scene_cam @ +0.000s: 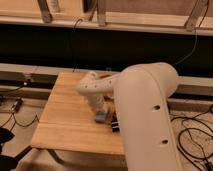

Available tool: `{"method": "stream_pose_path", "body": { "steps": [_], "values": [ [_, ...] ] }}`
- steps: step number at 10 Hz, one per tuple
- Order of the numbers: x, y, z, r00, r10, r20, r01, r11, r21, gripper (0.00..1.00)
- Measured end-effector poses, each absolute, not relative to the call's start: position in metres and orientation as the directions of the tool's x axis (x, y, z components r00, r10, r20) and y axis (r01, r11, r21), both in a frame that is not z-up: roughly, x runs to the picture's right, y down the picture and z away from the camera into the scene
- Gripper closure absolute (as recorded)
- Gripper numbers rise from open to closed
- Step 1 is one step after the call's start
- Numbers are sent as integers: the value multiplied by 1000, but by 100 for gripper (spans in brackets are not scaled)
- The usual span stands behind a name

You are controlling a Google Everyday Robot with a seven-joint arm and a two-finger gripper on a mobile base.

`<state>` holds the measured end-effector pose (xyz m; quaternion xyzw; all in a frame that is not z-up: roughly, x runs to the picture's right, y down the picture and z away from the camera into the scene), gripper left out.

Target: Wipe the white sponge on the table

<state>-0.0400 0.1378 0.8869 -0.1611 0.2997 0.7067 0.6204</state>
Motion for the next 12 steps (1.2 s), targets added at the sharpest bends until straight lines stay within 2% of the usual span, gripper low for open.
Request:
{"method": "stream_pose_path", "body": {
  "steps": [5,8,12],
  "values": [
    [-106,126,914,-112,785,-610,-990,-33,139,88],
    [-139,137,893,-20,784,-620,-998,16,53,88],
    [-105,177,874,-8,740,-672,-995,63,81,88]
  ]
}}
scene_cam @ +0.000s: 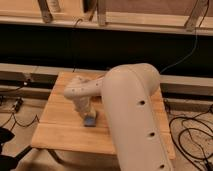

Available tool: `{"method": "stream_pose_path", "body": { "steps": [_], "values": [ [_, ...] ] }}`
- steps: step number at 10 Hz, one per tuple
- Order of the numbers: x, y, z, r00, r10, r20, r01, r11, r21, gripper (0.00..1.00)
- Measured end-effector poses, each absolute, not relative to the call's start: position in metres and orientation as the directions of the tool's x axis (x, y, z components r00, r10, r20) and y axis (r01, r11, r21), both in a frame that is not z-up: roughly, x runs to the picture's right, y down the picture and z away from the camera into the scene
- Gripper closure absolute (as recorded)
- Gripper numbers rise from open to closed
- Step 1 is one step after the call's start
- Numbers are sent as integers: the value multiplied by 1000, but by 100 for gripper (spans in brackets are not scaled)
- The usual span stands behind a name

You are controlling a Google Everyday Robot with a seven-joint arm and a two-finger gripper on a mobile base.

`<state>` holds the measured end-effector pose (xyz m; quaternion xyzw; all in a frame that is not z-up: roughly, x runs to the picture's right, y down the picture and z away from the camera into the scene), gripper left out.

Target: Wipe the white sponge on the table

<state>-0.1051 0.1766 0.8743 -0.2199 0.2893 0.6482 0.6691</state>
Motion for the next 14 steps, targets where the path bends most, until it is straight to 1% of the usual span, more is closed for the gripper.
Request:
{"method": "stream_pose_path", "body": {
  "steps": [2,4,6,8,11,14],
  "values": [
    [-74,180,874,-71,732,-678,-988,40,147,88],
    [-44,166,882,-138,741,-657,-977,7,214,88],
    [-28,142,898,-192,750,-633,-966,-30,257,88],
    [-41,131,913,-186,746,-640,-969,-30,246,88],
    [-87,130,929,-113,743,-660,-985,4,172,88],
    [-127,137,915,-10,749,-663,-995,58,80,88]
  ]
}}
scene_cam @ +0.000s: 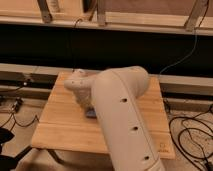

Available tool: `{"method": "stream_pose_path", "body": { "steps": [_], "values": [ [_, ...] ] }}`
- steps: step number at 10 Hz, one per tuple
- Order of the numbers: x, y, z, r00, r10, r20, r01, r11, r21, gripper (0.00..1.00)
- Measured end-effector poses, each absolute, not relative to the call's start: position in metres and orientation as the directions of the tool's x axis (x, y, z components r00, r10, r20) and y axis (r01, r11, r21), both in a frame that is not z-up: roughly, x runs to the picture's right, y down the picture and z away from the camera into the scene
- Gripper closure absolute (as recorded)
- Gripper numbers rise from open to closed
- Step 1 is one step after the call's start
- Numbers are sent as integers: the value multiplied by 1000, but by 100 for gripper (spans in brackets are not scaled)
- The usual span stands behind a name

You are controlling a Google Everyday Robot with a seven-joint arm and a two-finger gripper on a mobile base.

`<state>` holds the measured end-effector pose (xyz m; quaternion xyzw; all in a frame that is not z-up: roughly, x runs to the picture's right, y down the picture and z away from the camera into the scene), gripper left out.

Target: Wipe the white sponge on the table

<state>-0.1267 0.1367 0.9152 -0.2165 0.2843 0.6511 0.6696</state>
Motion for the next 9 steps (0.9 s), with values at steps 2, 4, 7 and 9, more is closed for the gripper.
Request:
{"method": "stream_pose_path", "body": {
  "steps": [2,4,7,9],
  "values": [
    [-132,157,889,59,743,-667,-993,109,34,88],
    [-111,172,869,53,735,-676,-991,120,52,88],
    [-67,173,862,-31,740,-672,-987,82,135,88],
    [-42,148,875,-108,757,-644,-979,32,202,88]
  ]
}}
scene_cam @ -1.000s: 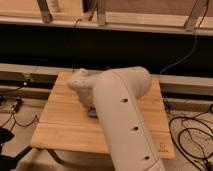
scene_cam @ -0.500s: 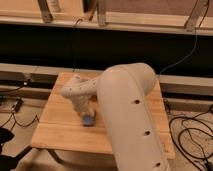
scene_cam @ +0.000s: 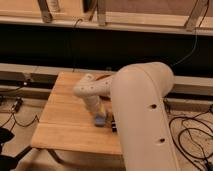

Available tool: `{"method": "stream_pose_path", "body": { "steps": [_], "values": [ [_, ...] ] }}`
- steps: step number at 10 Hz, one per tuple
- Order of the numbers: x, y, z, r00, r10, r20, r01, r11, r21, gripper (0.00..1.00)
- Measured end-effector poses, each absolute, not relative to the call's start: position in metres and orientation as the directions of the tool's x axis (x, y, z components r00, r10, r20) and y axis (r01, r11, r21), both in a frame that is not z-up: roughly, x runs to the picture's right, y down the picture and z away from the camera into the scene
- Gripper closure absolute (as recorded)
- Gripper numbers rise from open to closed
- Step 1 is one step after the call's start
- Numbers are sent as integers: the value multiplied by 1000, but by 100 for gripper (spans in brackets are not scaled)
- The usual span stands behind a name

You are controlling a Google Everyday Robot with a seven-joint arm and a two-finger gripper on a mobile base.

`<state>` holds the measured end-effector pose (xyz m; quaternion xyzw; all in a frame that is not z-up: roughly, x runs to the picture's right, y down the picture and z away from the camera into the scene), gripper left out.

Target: Wipe the white sponge on the table

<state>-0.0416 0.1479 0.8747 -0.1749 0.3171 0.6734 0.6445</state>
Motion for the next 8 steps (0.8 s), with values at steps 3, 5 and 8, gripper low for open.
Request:
{"method": "stream_pose_path", "body": {
  "steps": [3,5,8],
  "values": [
    [-59,120,900,-115,761,-638,-978,25,207,88],
    [-82,111,908,-84,765,-638,-983,41,178,88],
    [-107,112,894,-15,779,-627,-992,67,107,76]
  ]
}}
